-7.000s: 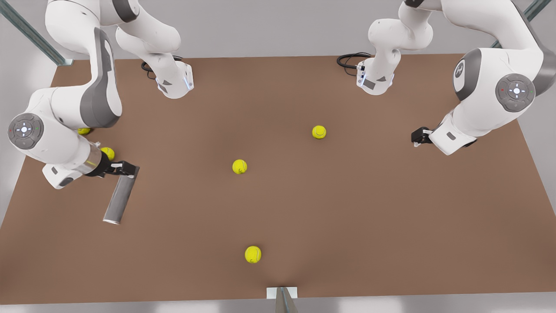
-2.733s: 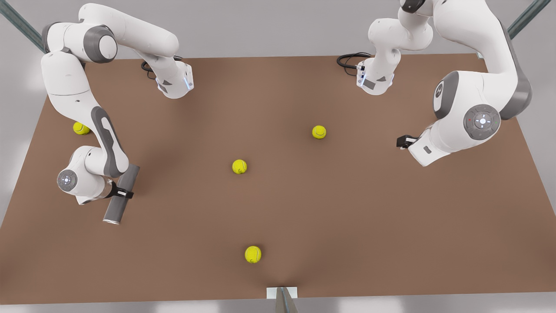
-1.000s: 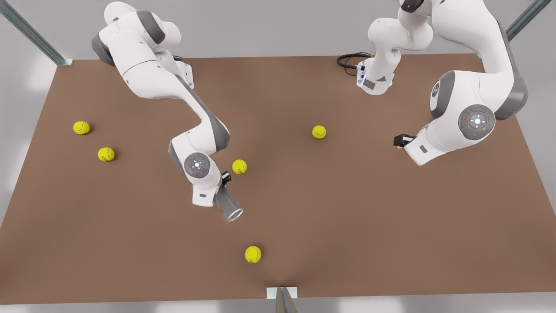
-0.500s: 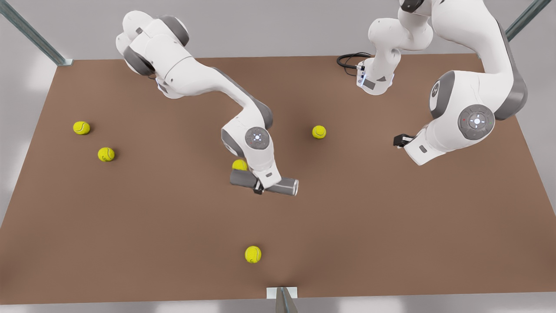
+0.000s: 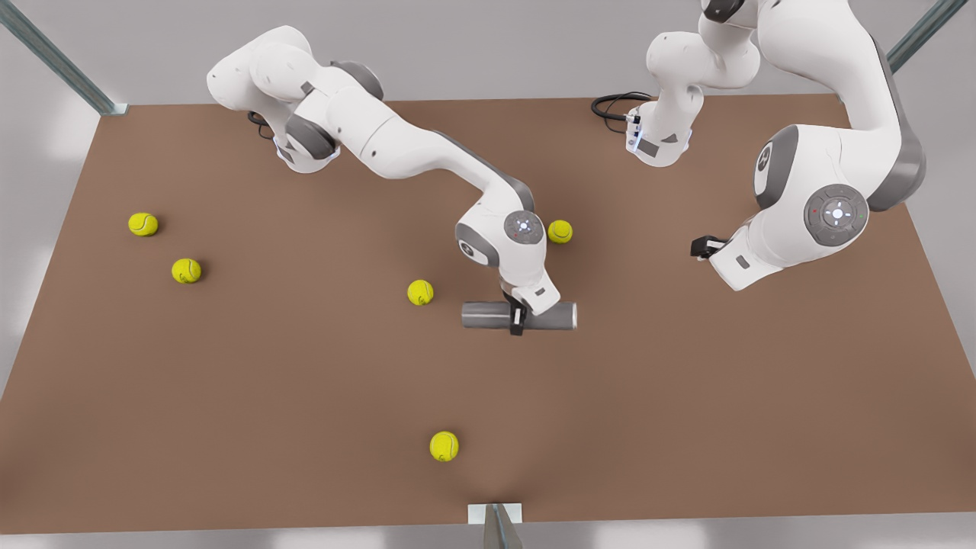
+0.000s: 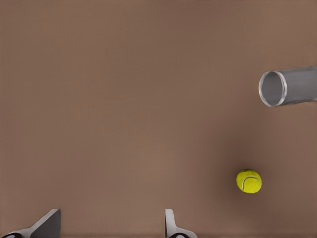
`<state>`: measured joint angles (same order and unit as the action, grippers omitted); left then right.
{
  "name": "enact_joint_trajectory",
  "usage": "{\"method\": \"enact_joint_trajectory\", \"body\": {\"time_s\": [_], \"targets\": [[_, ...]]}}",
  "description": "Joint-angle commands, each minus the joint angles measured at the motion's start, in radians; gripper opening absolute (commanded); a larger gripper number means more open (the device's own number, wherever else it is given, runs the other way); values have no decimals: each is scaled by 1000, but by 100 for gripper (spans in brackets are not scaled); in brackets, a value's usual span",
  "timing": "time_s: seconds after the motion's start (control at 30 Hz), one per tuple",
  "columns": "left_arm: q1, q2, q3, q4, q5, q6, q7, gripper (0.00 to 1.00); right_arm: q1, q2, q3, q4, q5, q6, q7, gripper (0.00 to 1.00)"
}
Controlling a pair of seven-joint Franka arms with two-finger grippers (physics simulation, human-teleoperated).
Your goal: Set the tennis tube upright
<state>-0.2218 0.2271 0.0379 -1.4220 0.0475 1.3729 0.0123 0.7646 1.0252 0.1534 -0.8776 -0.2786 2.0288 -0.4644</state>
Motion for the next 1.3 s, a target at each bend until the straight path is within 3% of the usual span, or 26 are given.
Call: {"method": "enact_joint_trajectory", "body": {"time_s": [0.0,0.33,0.43,0.47,0.53,0.57,0.6,0.67,0.7,0.77,0.83,0.93,1.07,1.27], "targets": [[-1,0,0,0,0,0,0,100,-1,1,0,0,1,-1,0,100],[-1,12,0,0,-3,3,0,100,-1,1,-2,0,1,8,0,100],[130,138,7,0,-458,-64,9,100,-47,-11,-2,-7,4,-27,6,100],[185,210,7,2,-584,-51,29,100,-82,-56,1,-24,12,-99,146,100],[216,339,5,2,-811,6,166,100,-183,-204,8,-29,85,-464,320,100],[219,371,5,2,-854,9,225,100,-246,-275,6,-35,85,-554,377,100],[219,425,5,2,-896,14,334,100,-358,-399,6,-153,87,-555,395,100],[217,527,0,-6,-995,43,504,100,-597,-791,9,-689,101,-220,454,100],[213,544,-6,-60,-1060,83,600,100,-688,-869,6,-739,157,-304,564,100],[213,587,-27,-69,-1120,109,690,100,-725,-867,5,-675,157,-413,616,100],[187,589,-27,-100,-1172,231,689,100,-723,-846,5,-640,164,-404,624,100],[153,594,-27,-132,-1230,331,693,100,-671,-821,8,-612,128,-418,1112,100],[108,592,-27,-207,-1340,388,722,100,-761,-798,-2,-607,104,-450,1110,100],[96,595,-75,-230,-1440,456,739,100,-841,-738,0,-439,113,-478,925,100]]}}
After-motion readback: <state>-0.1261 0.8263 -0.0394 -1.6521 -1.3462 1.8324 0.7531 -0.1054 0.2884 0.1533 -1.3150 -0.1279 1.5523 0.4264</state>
